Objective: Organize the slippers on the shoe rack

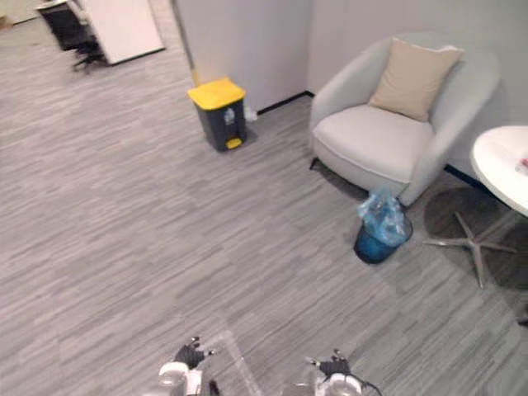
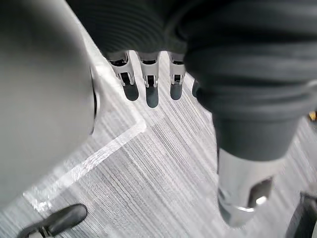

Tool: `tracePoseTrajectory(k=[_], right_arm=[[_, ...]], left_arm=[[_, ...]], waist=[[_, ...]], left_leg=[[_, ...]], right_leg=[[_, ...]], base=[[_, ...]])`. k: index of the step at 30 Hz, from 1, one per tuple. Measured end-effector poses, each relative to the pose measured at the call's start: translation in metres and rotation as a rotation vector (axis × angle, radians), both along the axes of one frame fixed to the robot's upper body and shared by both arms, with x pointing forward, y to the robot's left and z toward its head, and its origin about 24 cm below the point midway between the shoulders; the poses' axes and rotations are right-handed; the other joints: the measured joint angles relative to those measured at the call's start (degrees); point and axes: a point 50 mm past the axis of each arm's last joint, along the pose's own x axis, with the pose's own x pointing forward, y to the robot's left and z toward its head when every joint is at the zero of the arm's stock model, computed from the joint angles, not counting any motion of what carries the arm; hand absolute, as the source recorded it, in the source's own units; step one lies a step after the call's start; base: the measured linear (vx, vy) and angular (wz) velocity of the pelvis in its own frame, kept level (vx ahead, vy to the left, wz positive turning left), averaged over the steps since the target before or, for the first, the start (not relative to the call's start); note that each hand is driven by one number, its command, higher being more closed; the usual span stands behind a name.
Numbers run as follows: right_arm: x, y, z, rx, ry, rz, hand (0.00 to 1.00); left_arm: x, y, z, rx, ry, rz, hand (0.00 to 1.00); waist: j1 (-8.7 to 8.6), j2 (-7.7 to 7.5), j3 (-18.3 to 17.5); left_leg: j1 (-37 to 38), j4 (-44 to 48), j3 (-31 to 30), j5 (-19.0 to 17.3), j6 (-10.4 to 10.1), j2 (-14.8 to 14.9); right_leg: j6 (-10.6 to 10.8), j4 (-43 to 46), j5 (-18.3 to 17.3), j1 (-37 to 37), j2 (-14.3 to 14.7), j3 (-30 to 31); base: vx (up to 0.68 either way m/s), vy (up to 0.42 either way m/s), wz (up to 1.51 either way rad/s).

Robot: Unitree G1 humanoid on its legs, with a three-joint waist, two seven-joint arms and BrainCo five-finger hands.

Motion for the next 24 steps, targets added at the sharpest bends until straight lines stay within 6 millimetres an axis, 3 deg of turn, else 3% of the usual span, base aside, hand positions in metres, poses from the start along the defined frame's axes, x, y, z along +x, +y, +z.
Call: tracePoseTrajectory(k=[1, 2, 3, 6, 9, 10, 15, 19, 22, 24], right_arm=[[-0.002, -0.002, 0.0, -0.005, 0.008, 0.003, 0.0], [-0.003, -0.002, -0.002, -0.004, 0.028, 0.01, 0.0], [0.001, 0.001, -0.002, -0.001, 0.022, 0.028, 0.0], [-0.005, 0.003, -0.005, 0.009, 0.054, 0.029, 0.0], [-0.003, 0.003, -0.004, 0.007, 0.052, 0.033, 0.0], [0.003, 0.004, -0.003, 0.005, 0.039, 0.041, 0.0], [0.011, 0.003, 0.0, -0.004, 0.026, 0.065, 0.0], [0.004, -0.003, -0.002, -0.018, 0.047, 0.059, 0.0], [0.0, -0.01, -0.002, -0.031, 0.058, 0.052, 0.0], [-0.005, -0.013, -0.003, -0.035, 0.066, 0.043, 0.0]], left_arm=[[-0.003, 0.0, -0.001, 0.0, 0.01, 0.002, 0.0], [-0.005, 0.005, -0.002, 0.015, 0.018, 0.0, 0.0], [-0.005, 0.012, -0.002, 0.037, 0.027, -0.015, 0.0], [-0.009, 0.029, -0.004, 0.086, 0.054, -0.031, 0.0], [-0.006, 0.035, -0.002, 0.11, 0.052, -0.055, 0.0], [-0.006, 0.037, -0.002, 0.116, 0.053, -0.055, 0.0], [-0.004, 0.047, -0.001, 0.137, 0.048, -0.04, 0.0], [-0.004, 0.045, 0.0, 0.126, 0.043, -0.023, 0.0], [-0.009, 0.042, -0.003, 0.114, 0.064, -0.02, 0.0], [-0.018, 0.043, -0.006, 0.095, 0.081, 0.036, 0.0]], waist=[[0.29, 0.21, -0.2], [0.6, 0.02, -0.94], [0.0, -0.88, -1.36], [-0.16, -2.8, -1.96], [-0.18, -2.46, -1.75], [-0.01, -1.65, -1.41], [0.47, -0.83, -0.96], [0.42, -0.73, -0.98], [0.33, -0.53, -0.78], [0.84, -0.46, -0.19]], left_leg=[[0.6, -1.56, -1.32, 3.1, -1.69, -0.32], [1.79, -2.63, 0.95, 6.09, -0.2, -1.42], [2.07, -2.57, 3.67, 5.61, 0.99, -1.79], [2.83, -2.89, 8.59, 4.66, 2.55, -2.89], [3.75, -3.77, 12.2, 4.1, 3.48, -3.19], [4.98, -5.01, 15.26, 4.07, 3.53, -2.92], [6.66, -5.46, 18.92, 4.07, 3.54, -2.4], [6.9, -5.47, 18.77, 4.08, 3.52, -2.55], [7.74, -3.8, 18.76, 3.24, 2.58, -0.85], [6.91, 4.17, 19.61, -3.06, -0.08, 3.28]], right_leg=[[0.75, -0.04, -0.21, -0.31, 0.12, 1.78], [2.5, -1.4, 0.3, -0.28, -0.61, 5.34], [4.07, -4.31, 2.56, 0.08, -2.12, 5.38], [5.75, -9.12, 6.17, -0.08, -4.65, 5.47], [6.57, -10.07, 8.79, -1.71, -5.14, 4.87], [6.89, -9.93, 10.84, -3.27, -4.76, 3.22], [3.6, -11.54, 14.27, -4.86, -4.25, -10.5], [3.14, -13.48, 14.57, -4.77, -4.14, -10.94], [2.5, -14.14, 15.24, -3.55, -2.77, -10.52], [2.1, -14.0, 14.63, -2.87, 0.23, -8.29]], base=[[0.2, 0.35, -1.66], [0.22, 0.355, -1.47], [0.25, 0.408, -1.48], [0.11, 0.234, -0.82], [0.05, 0.181, -0.79], [0.01, 0.08, -0.8], [-0.02, 0.014, -0.88], [-0.07, -0.065, -0.37], [-0.12, -0.091, -0.17], [-0.16, -0.076, -0.57]])
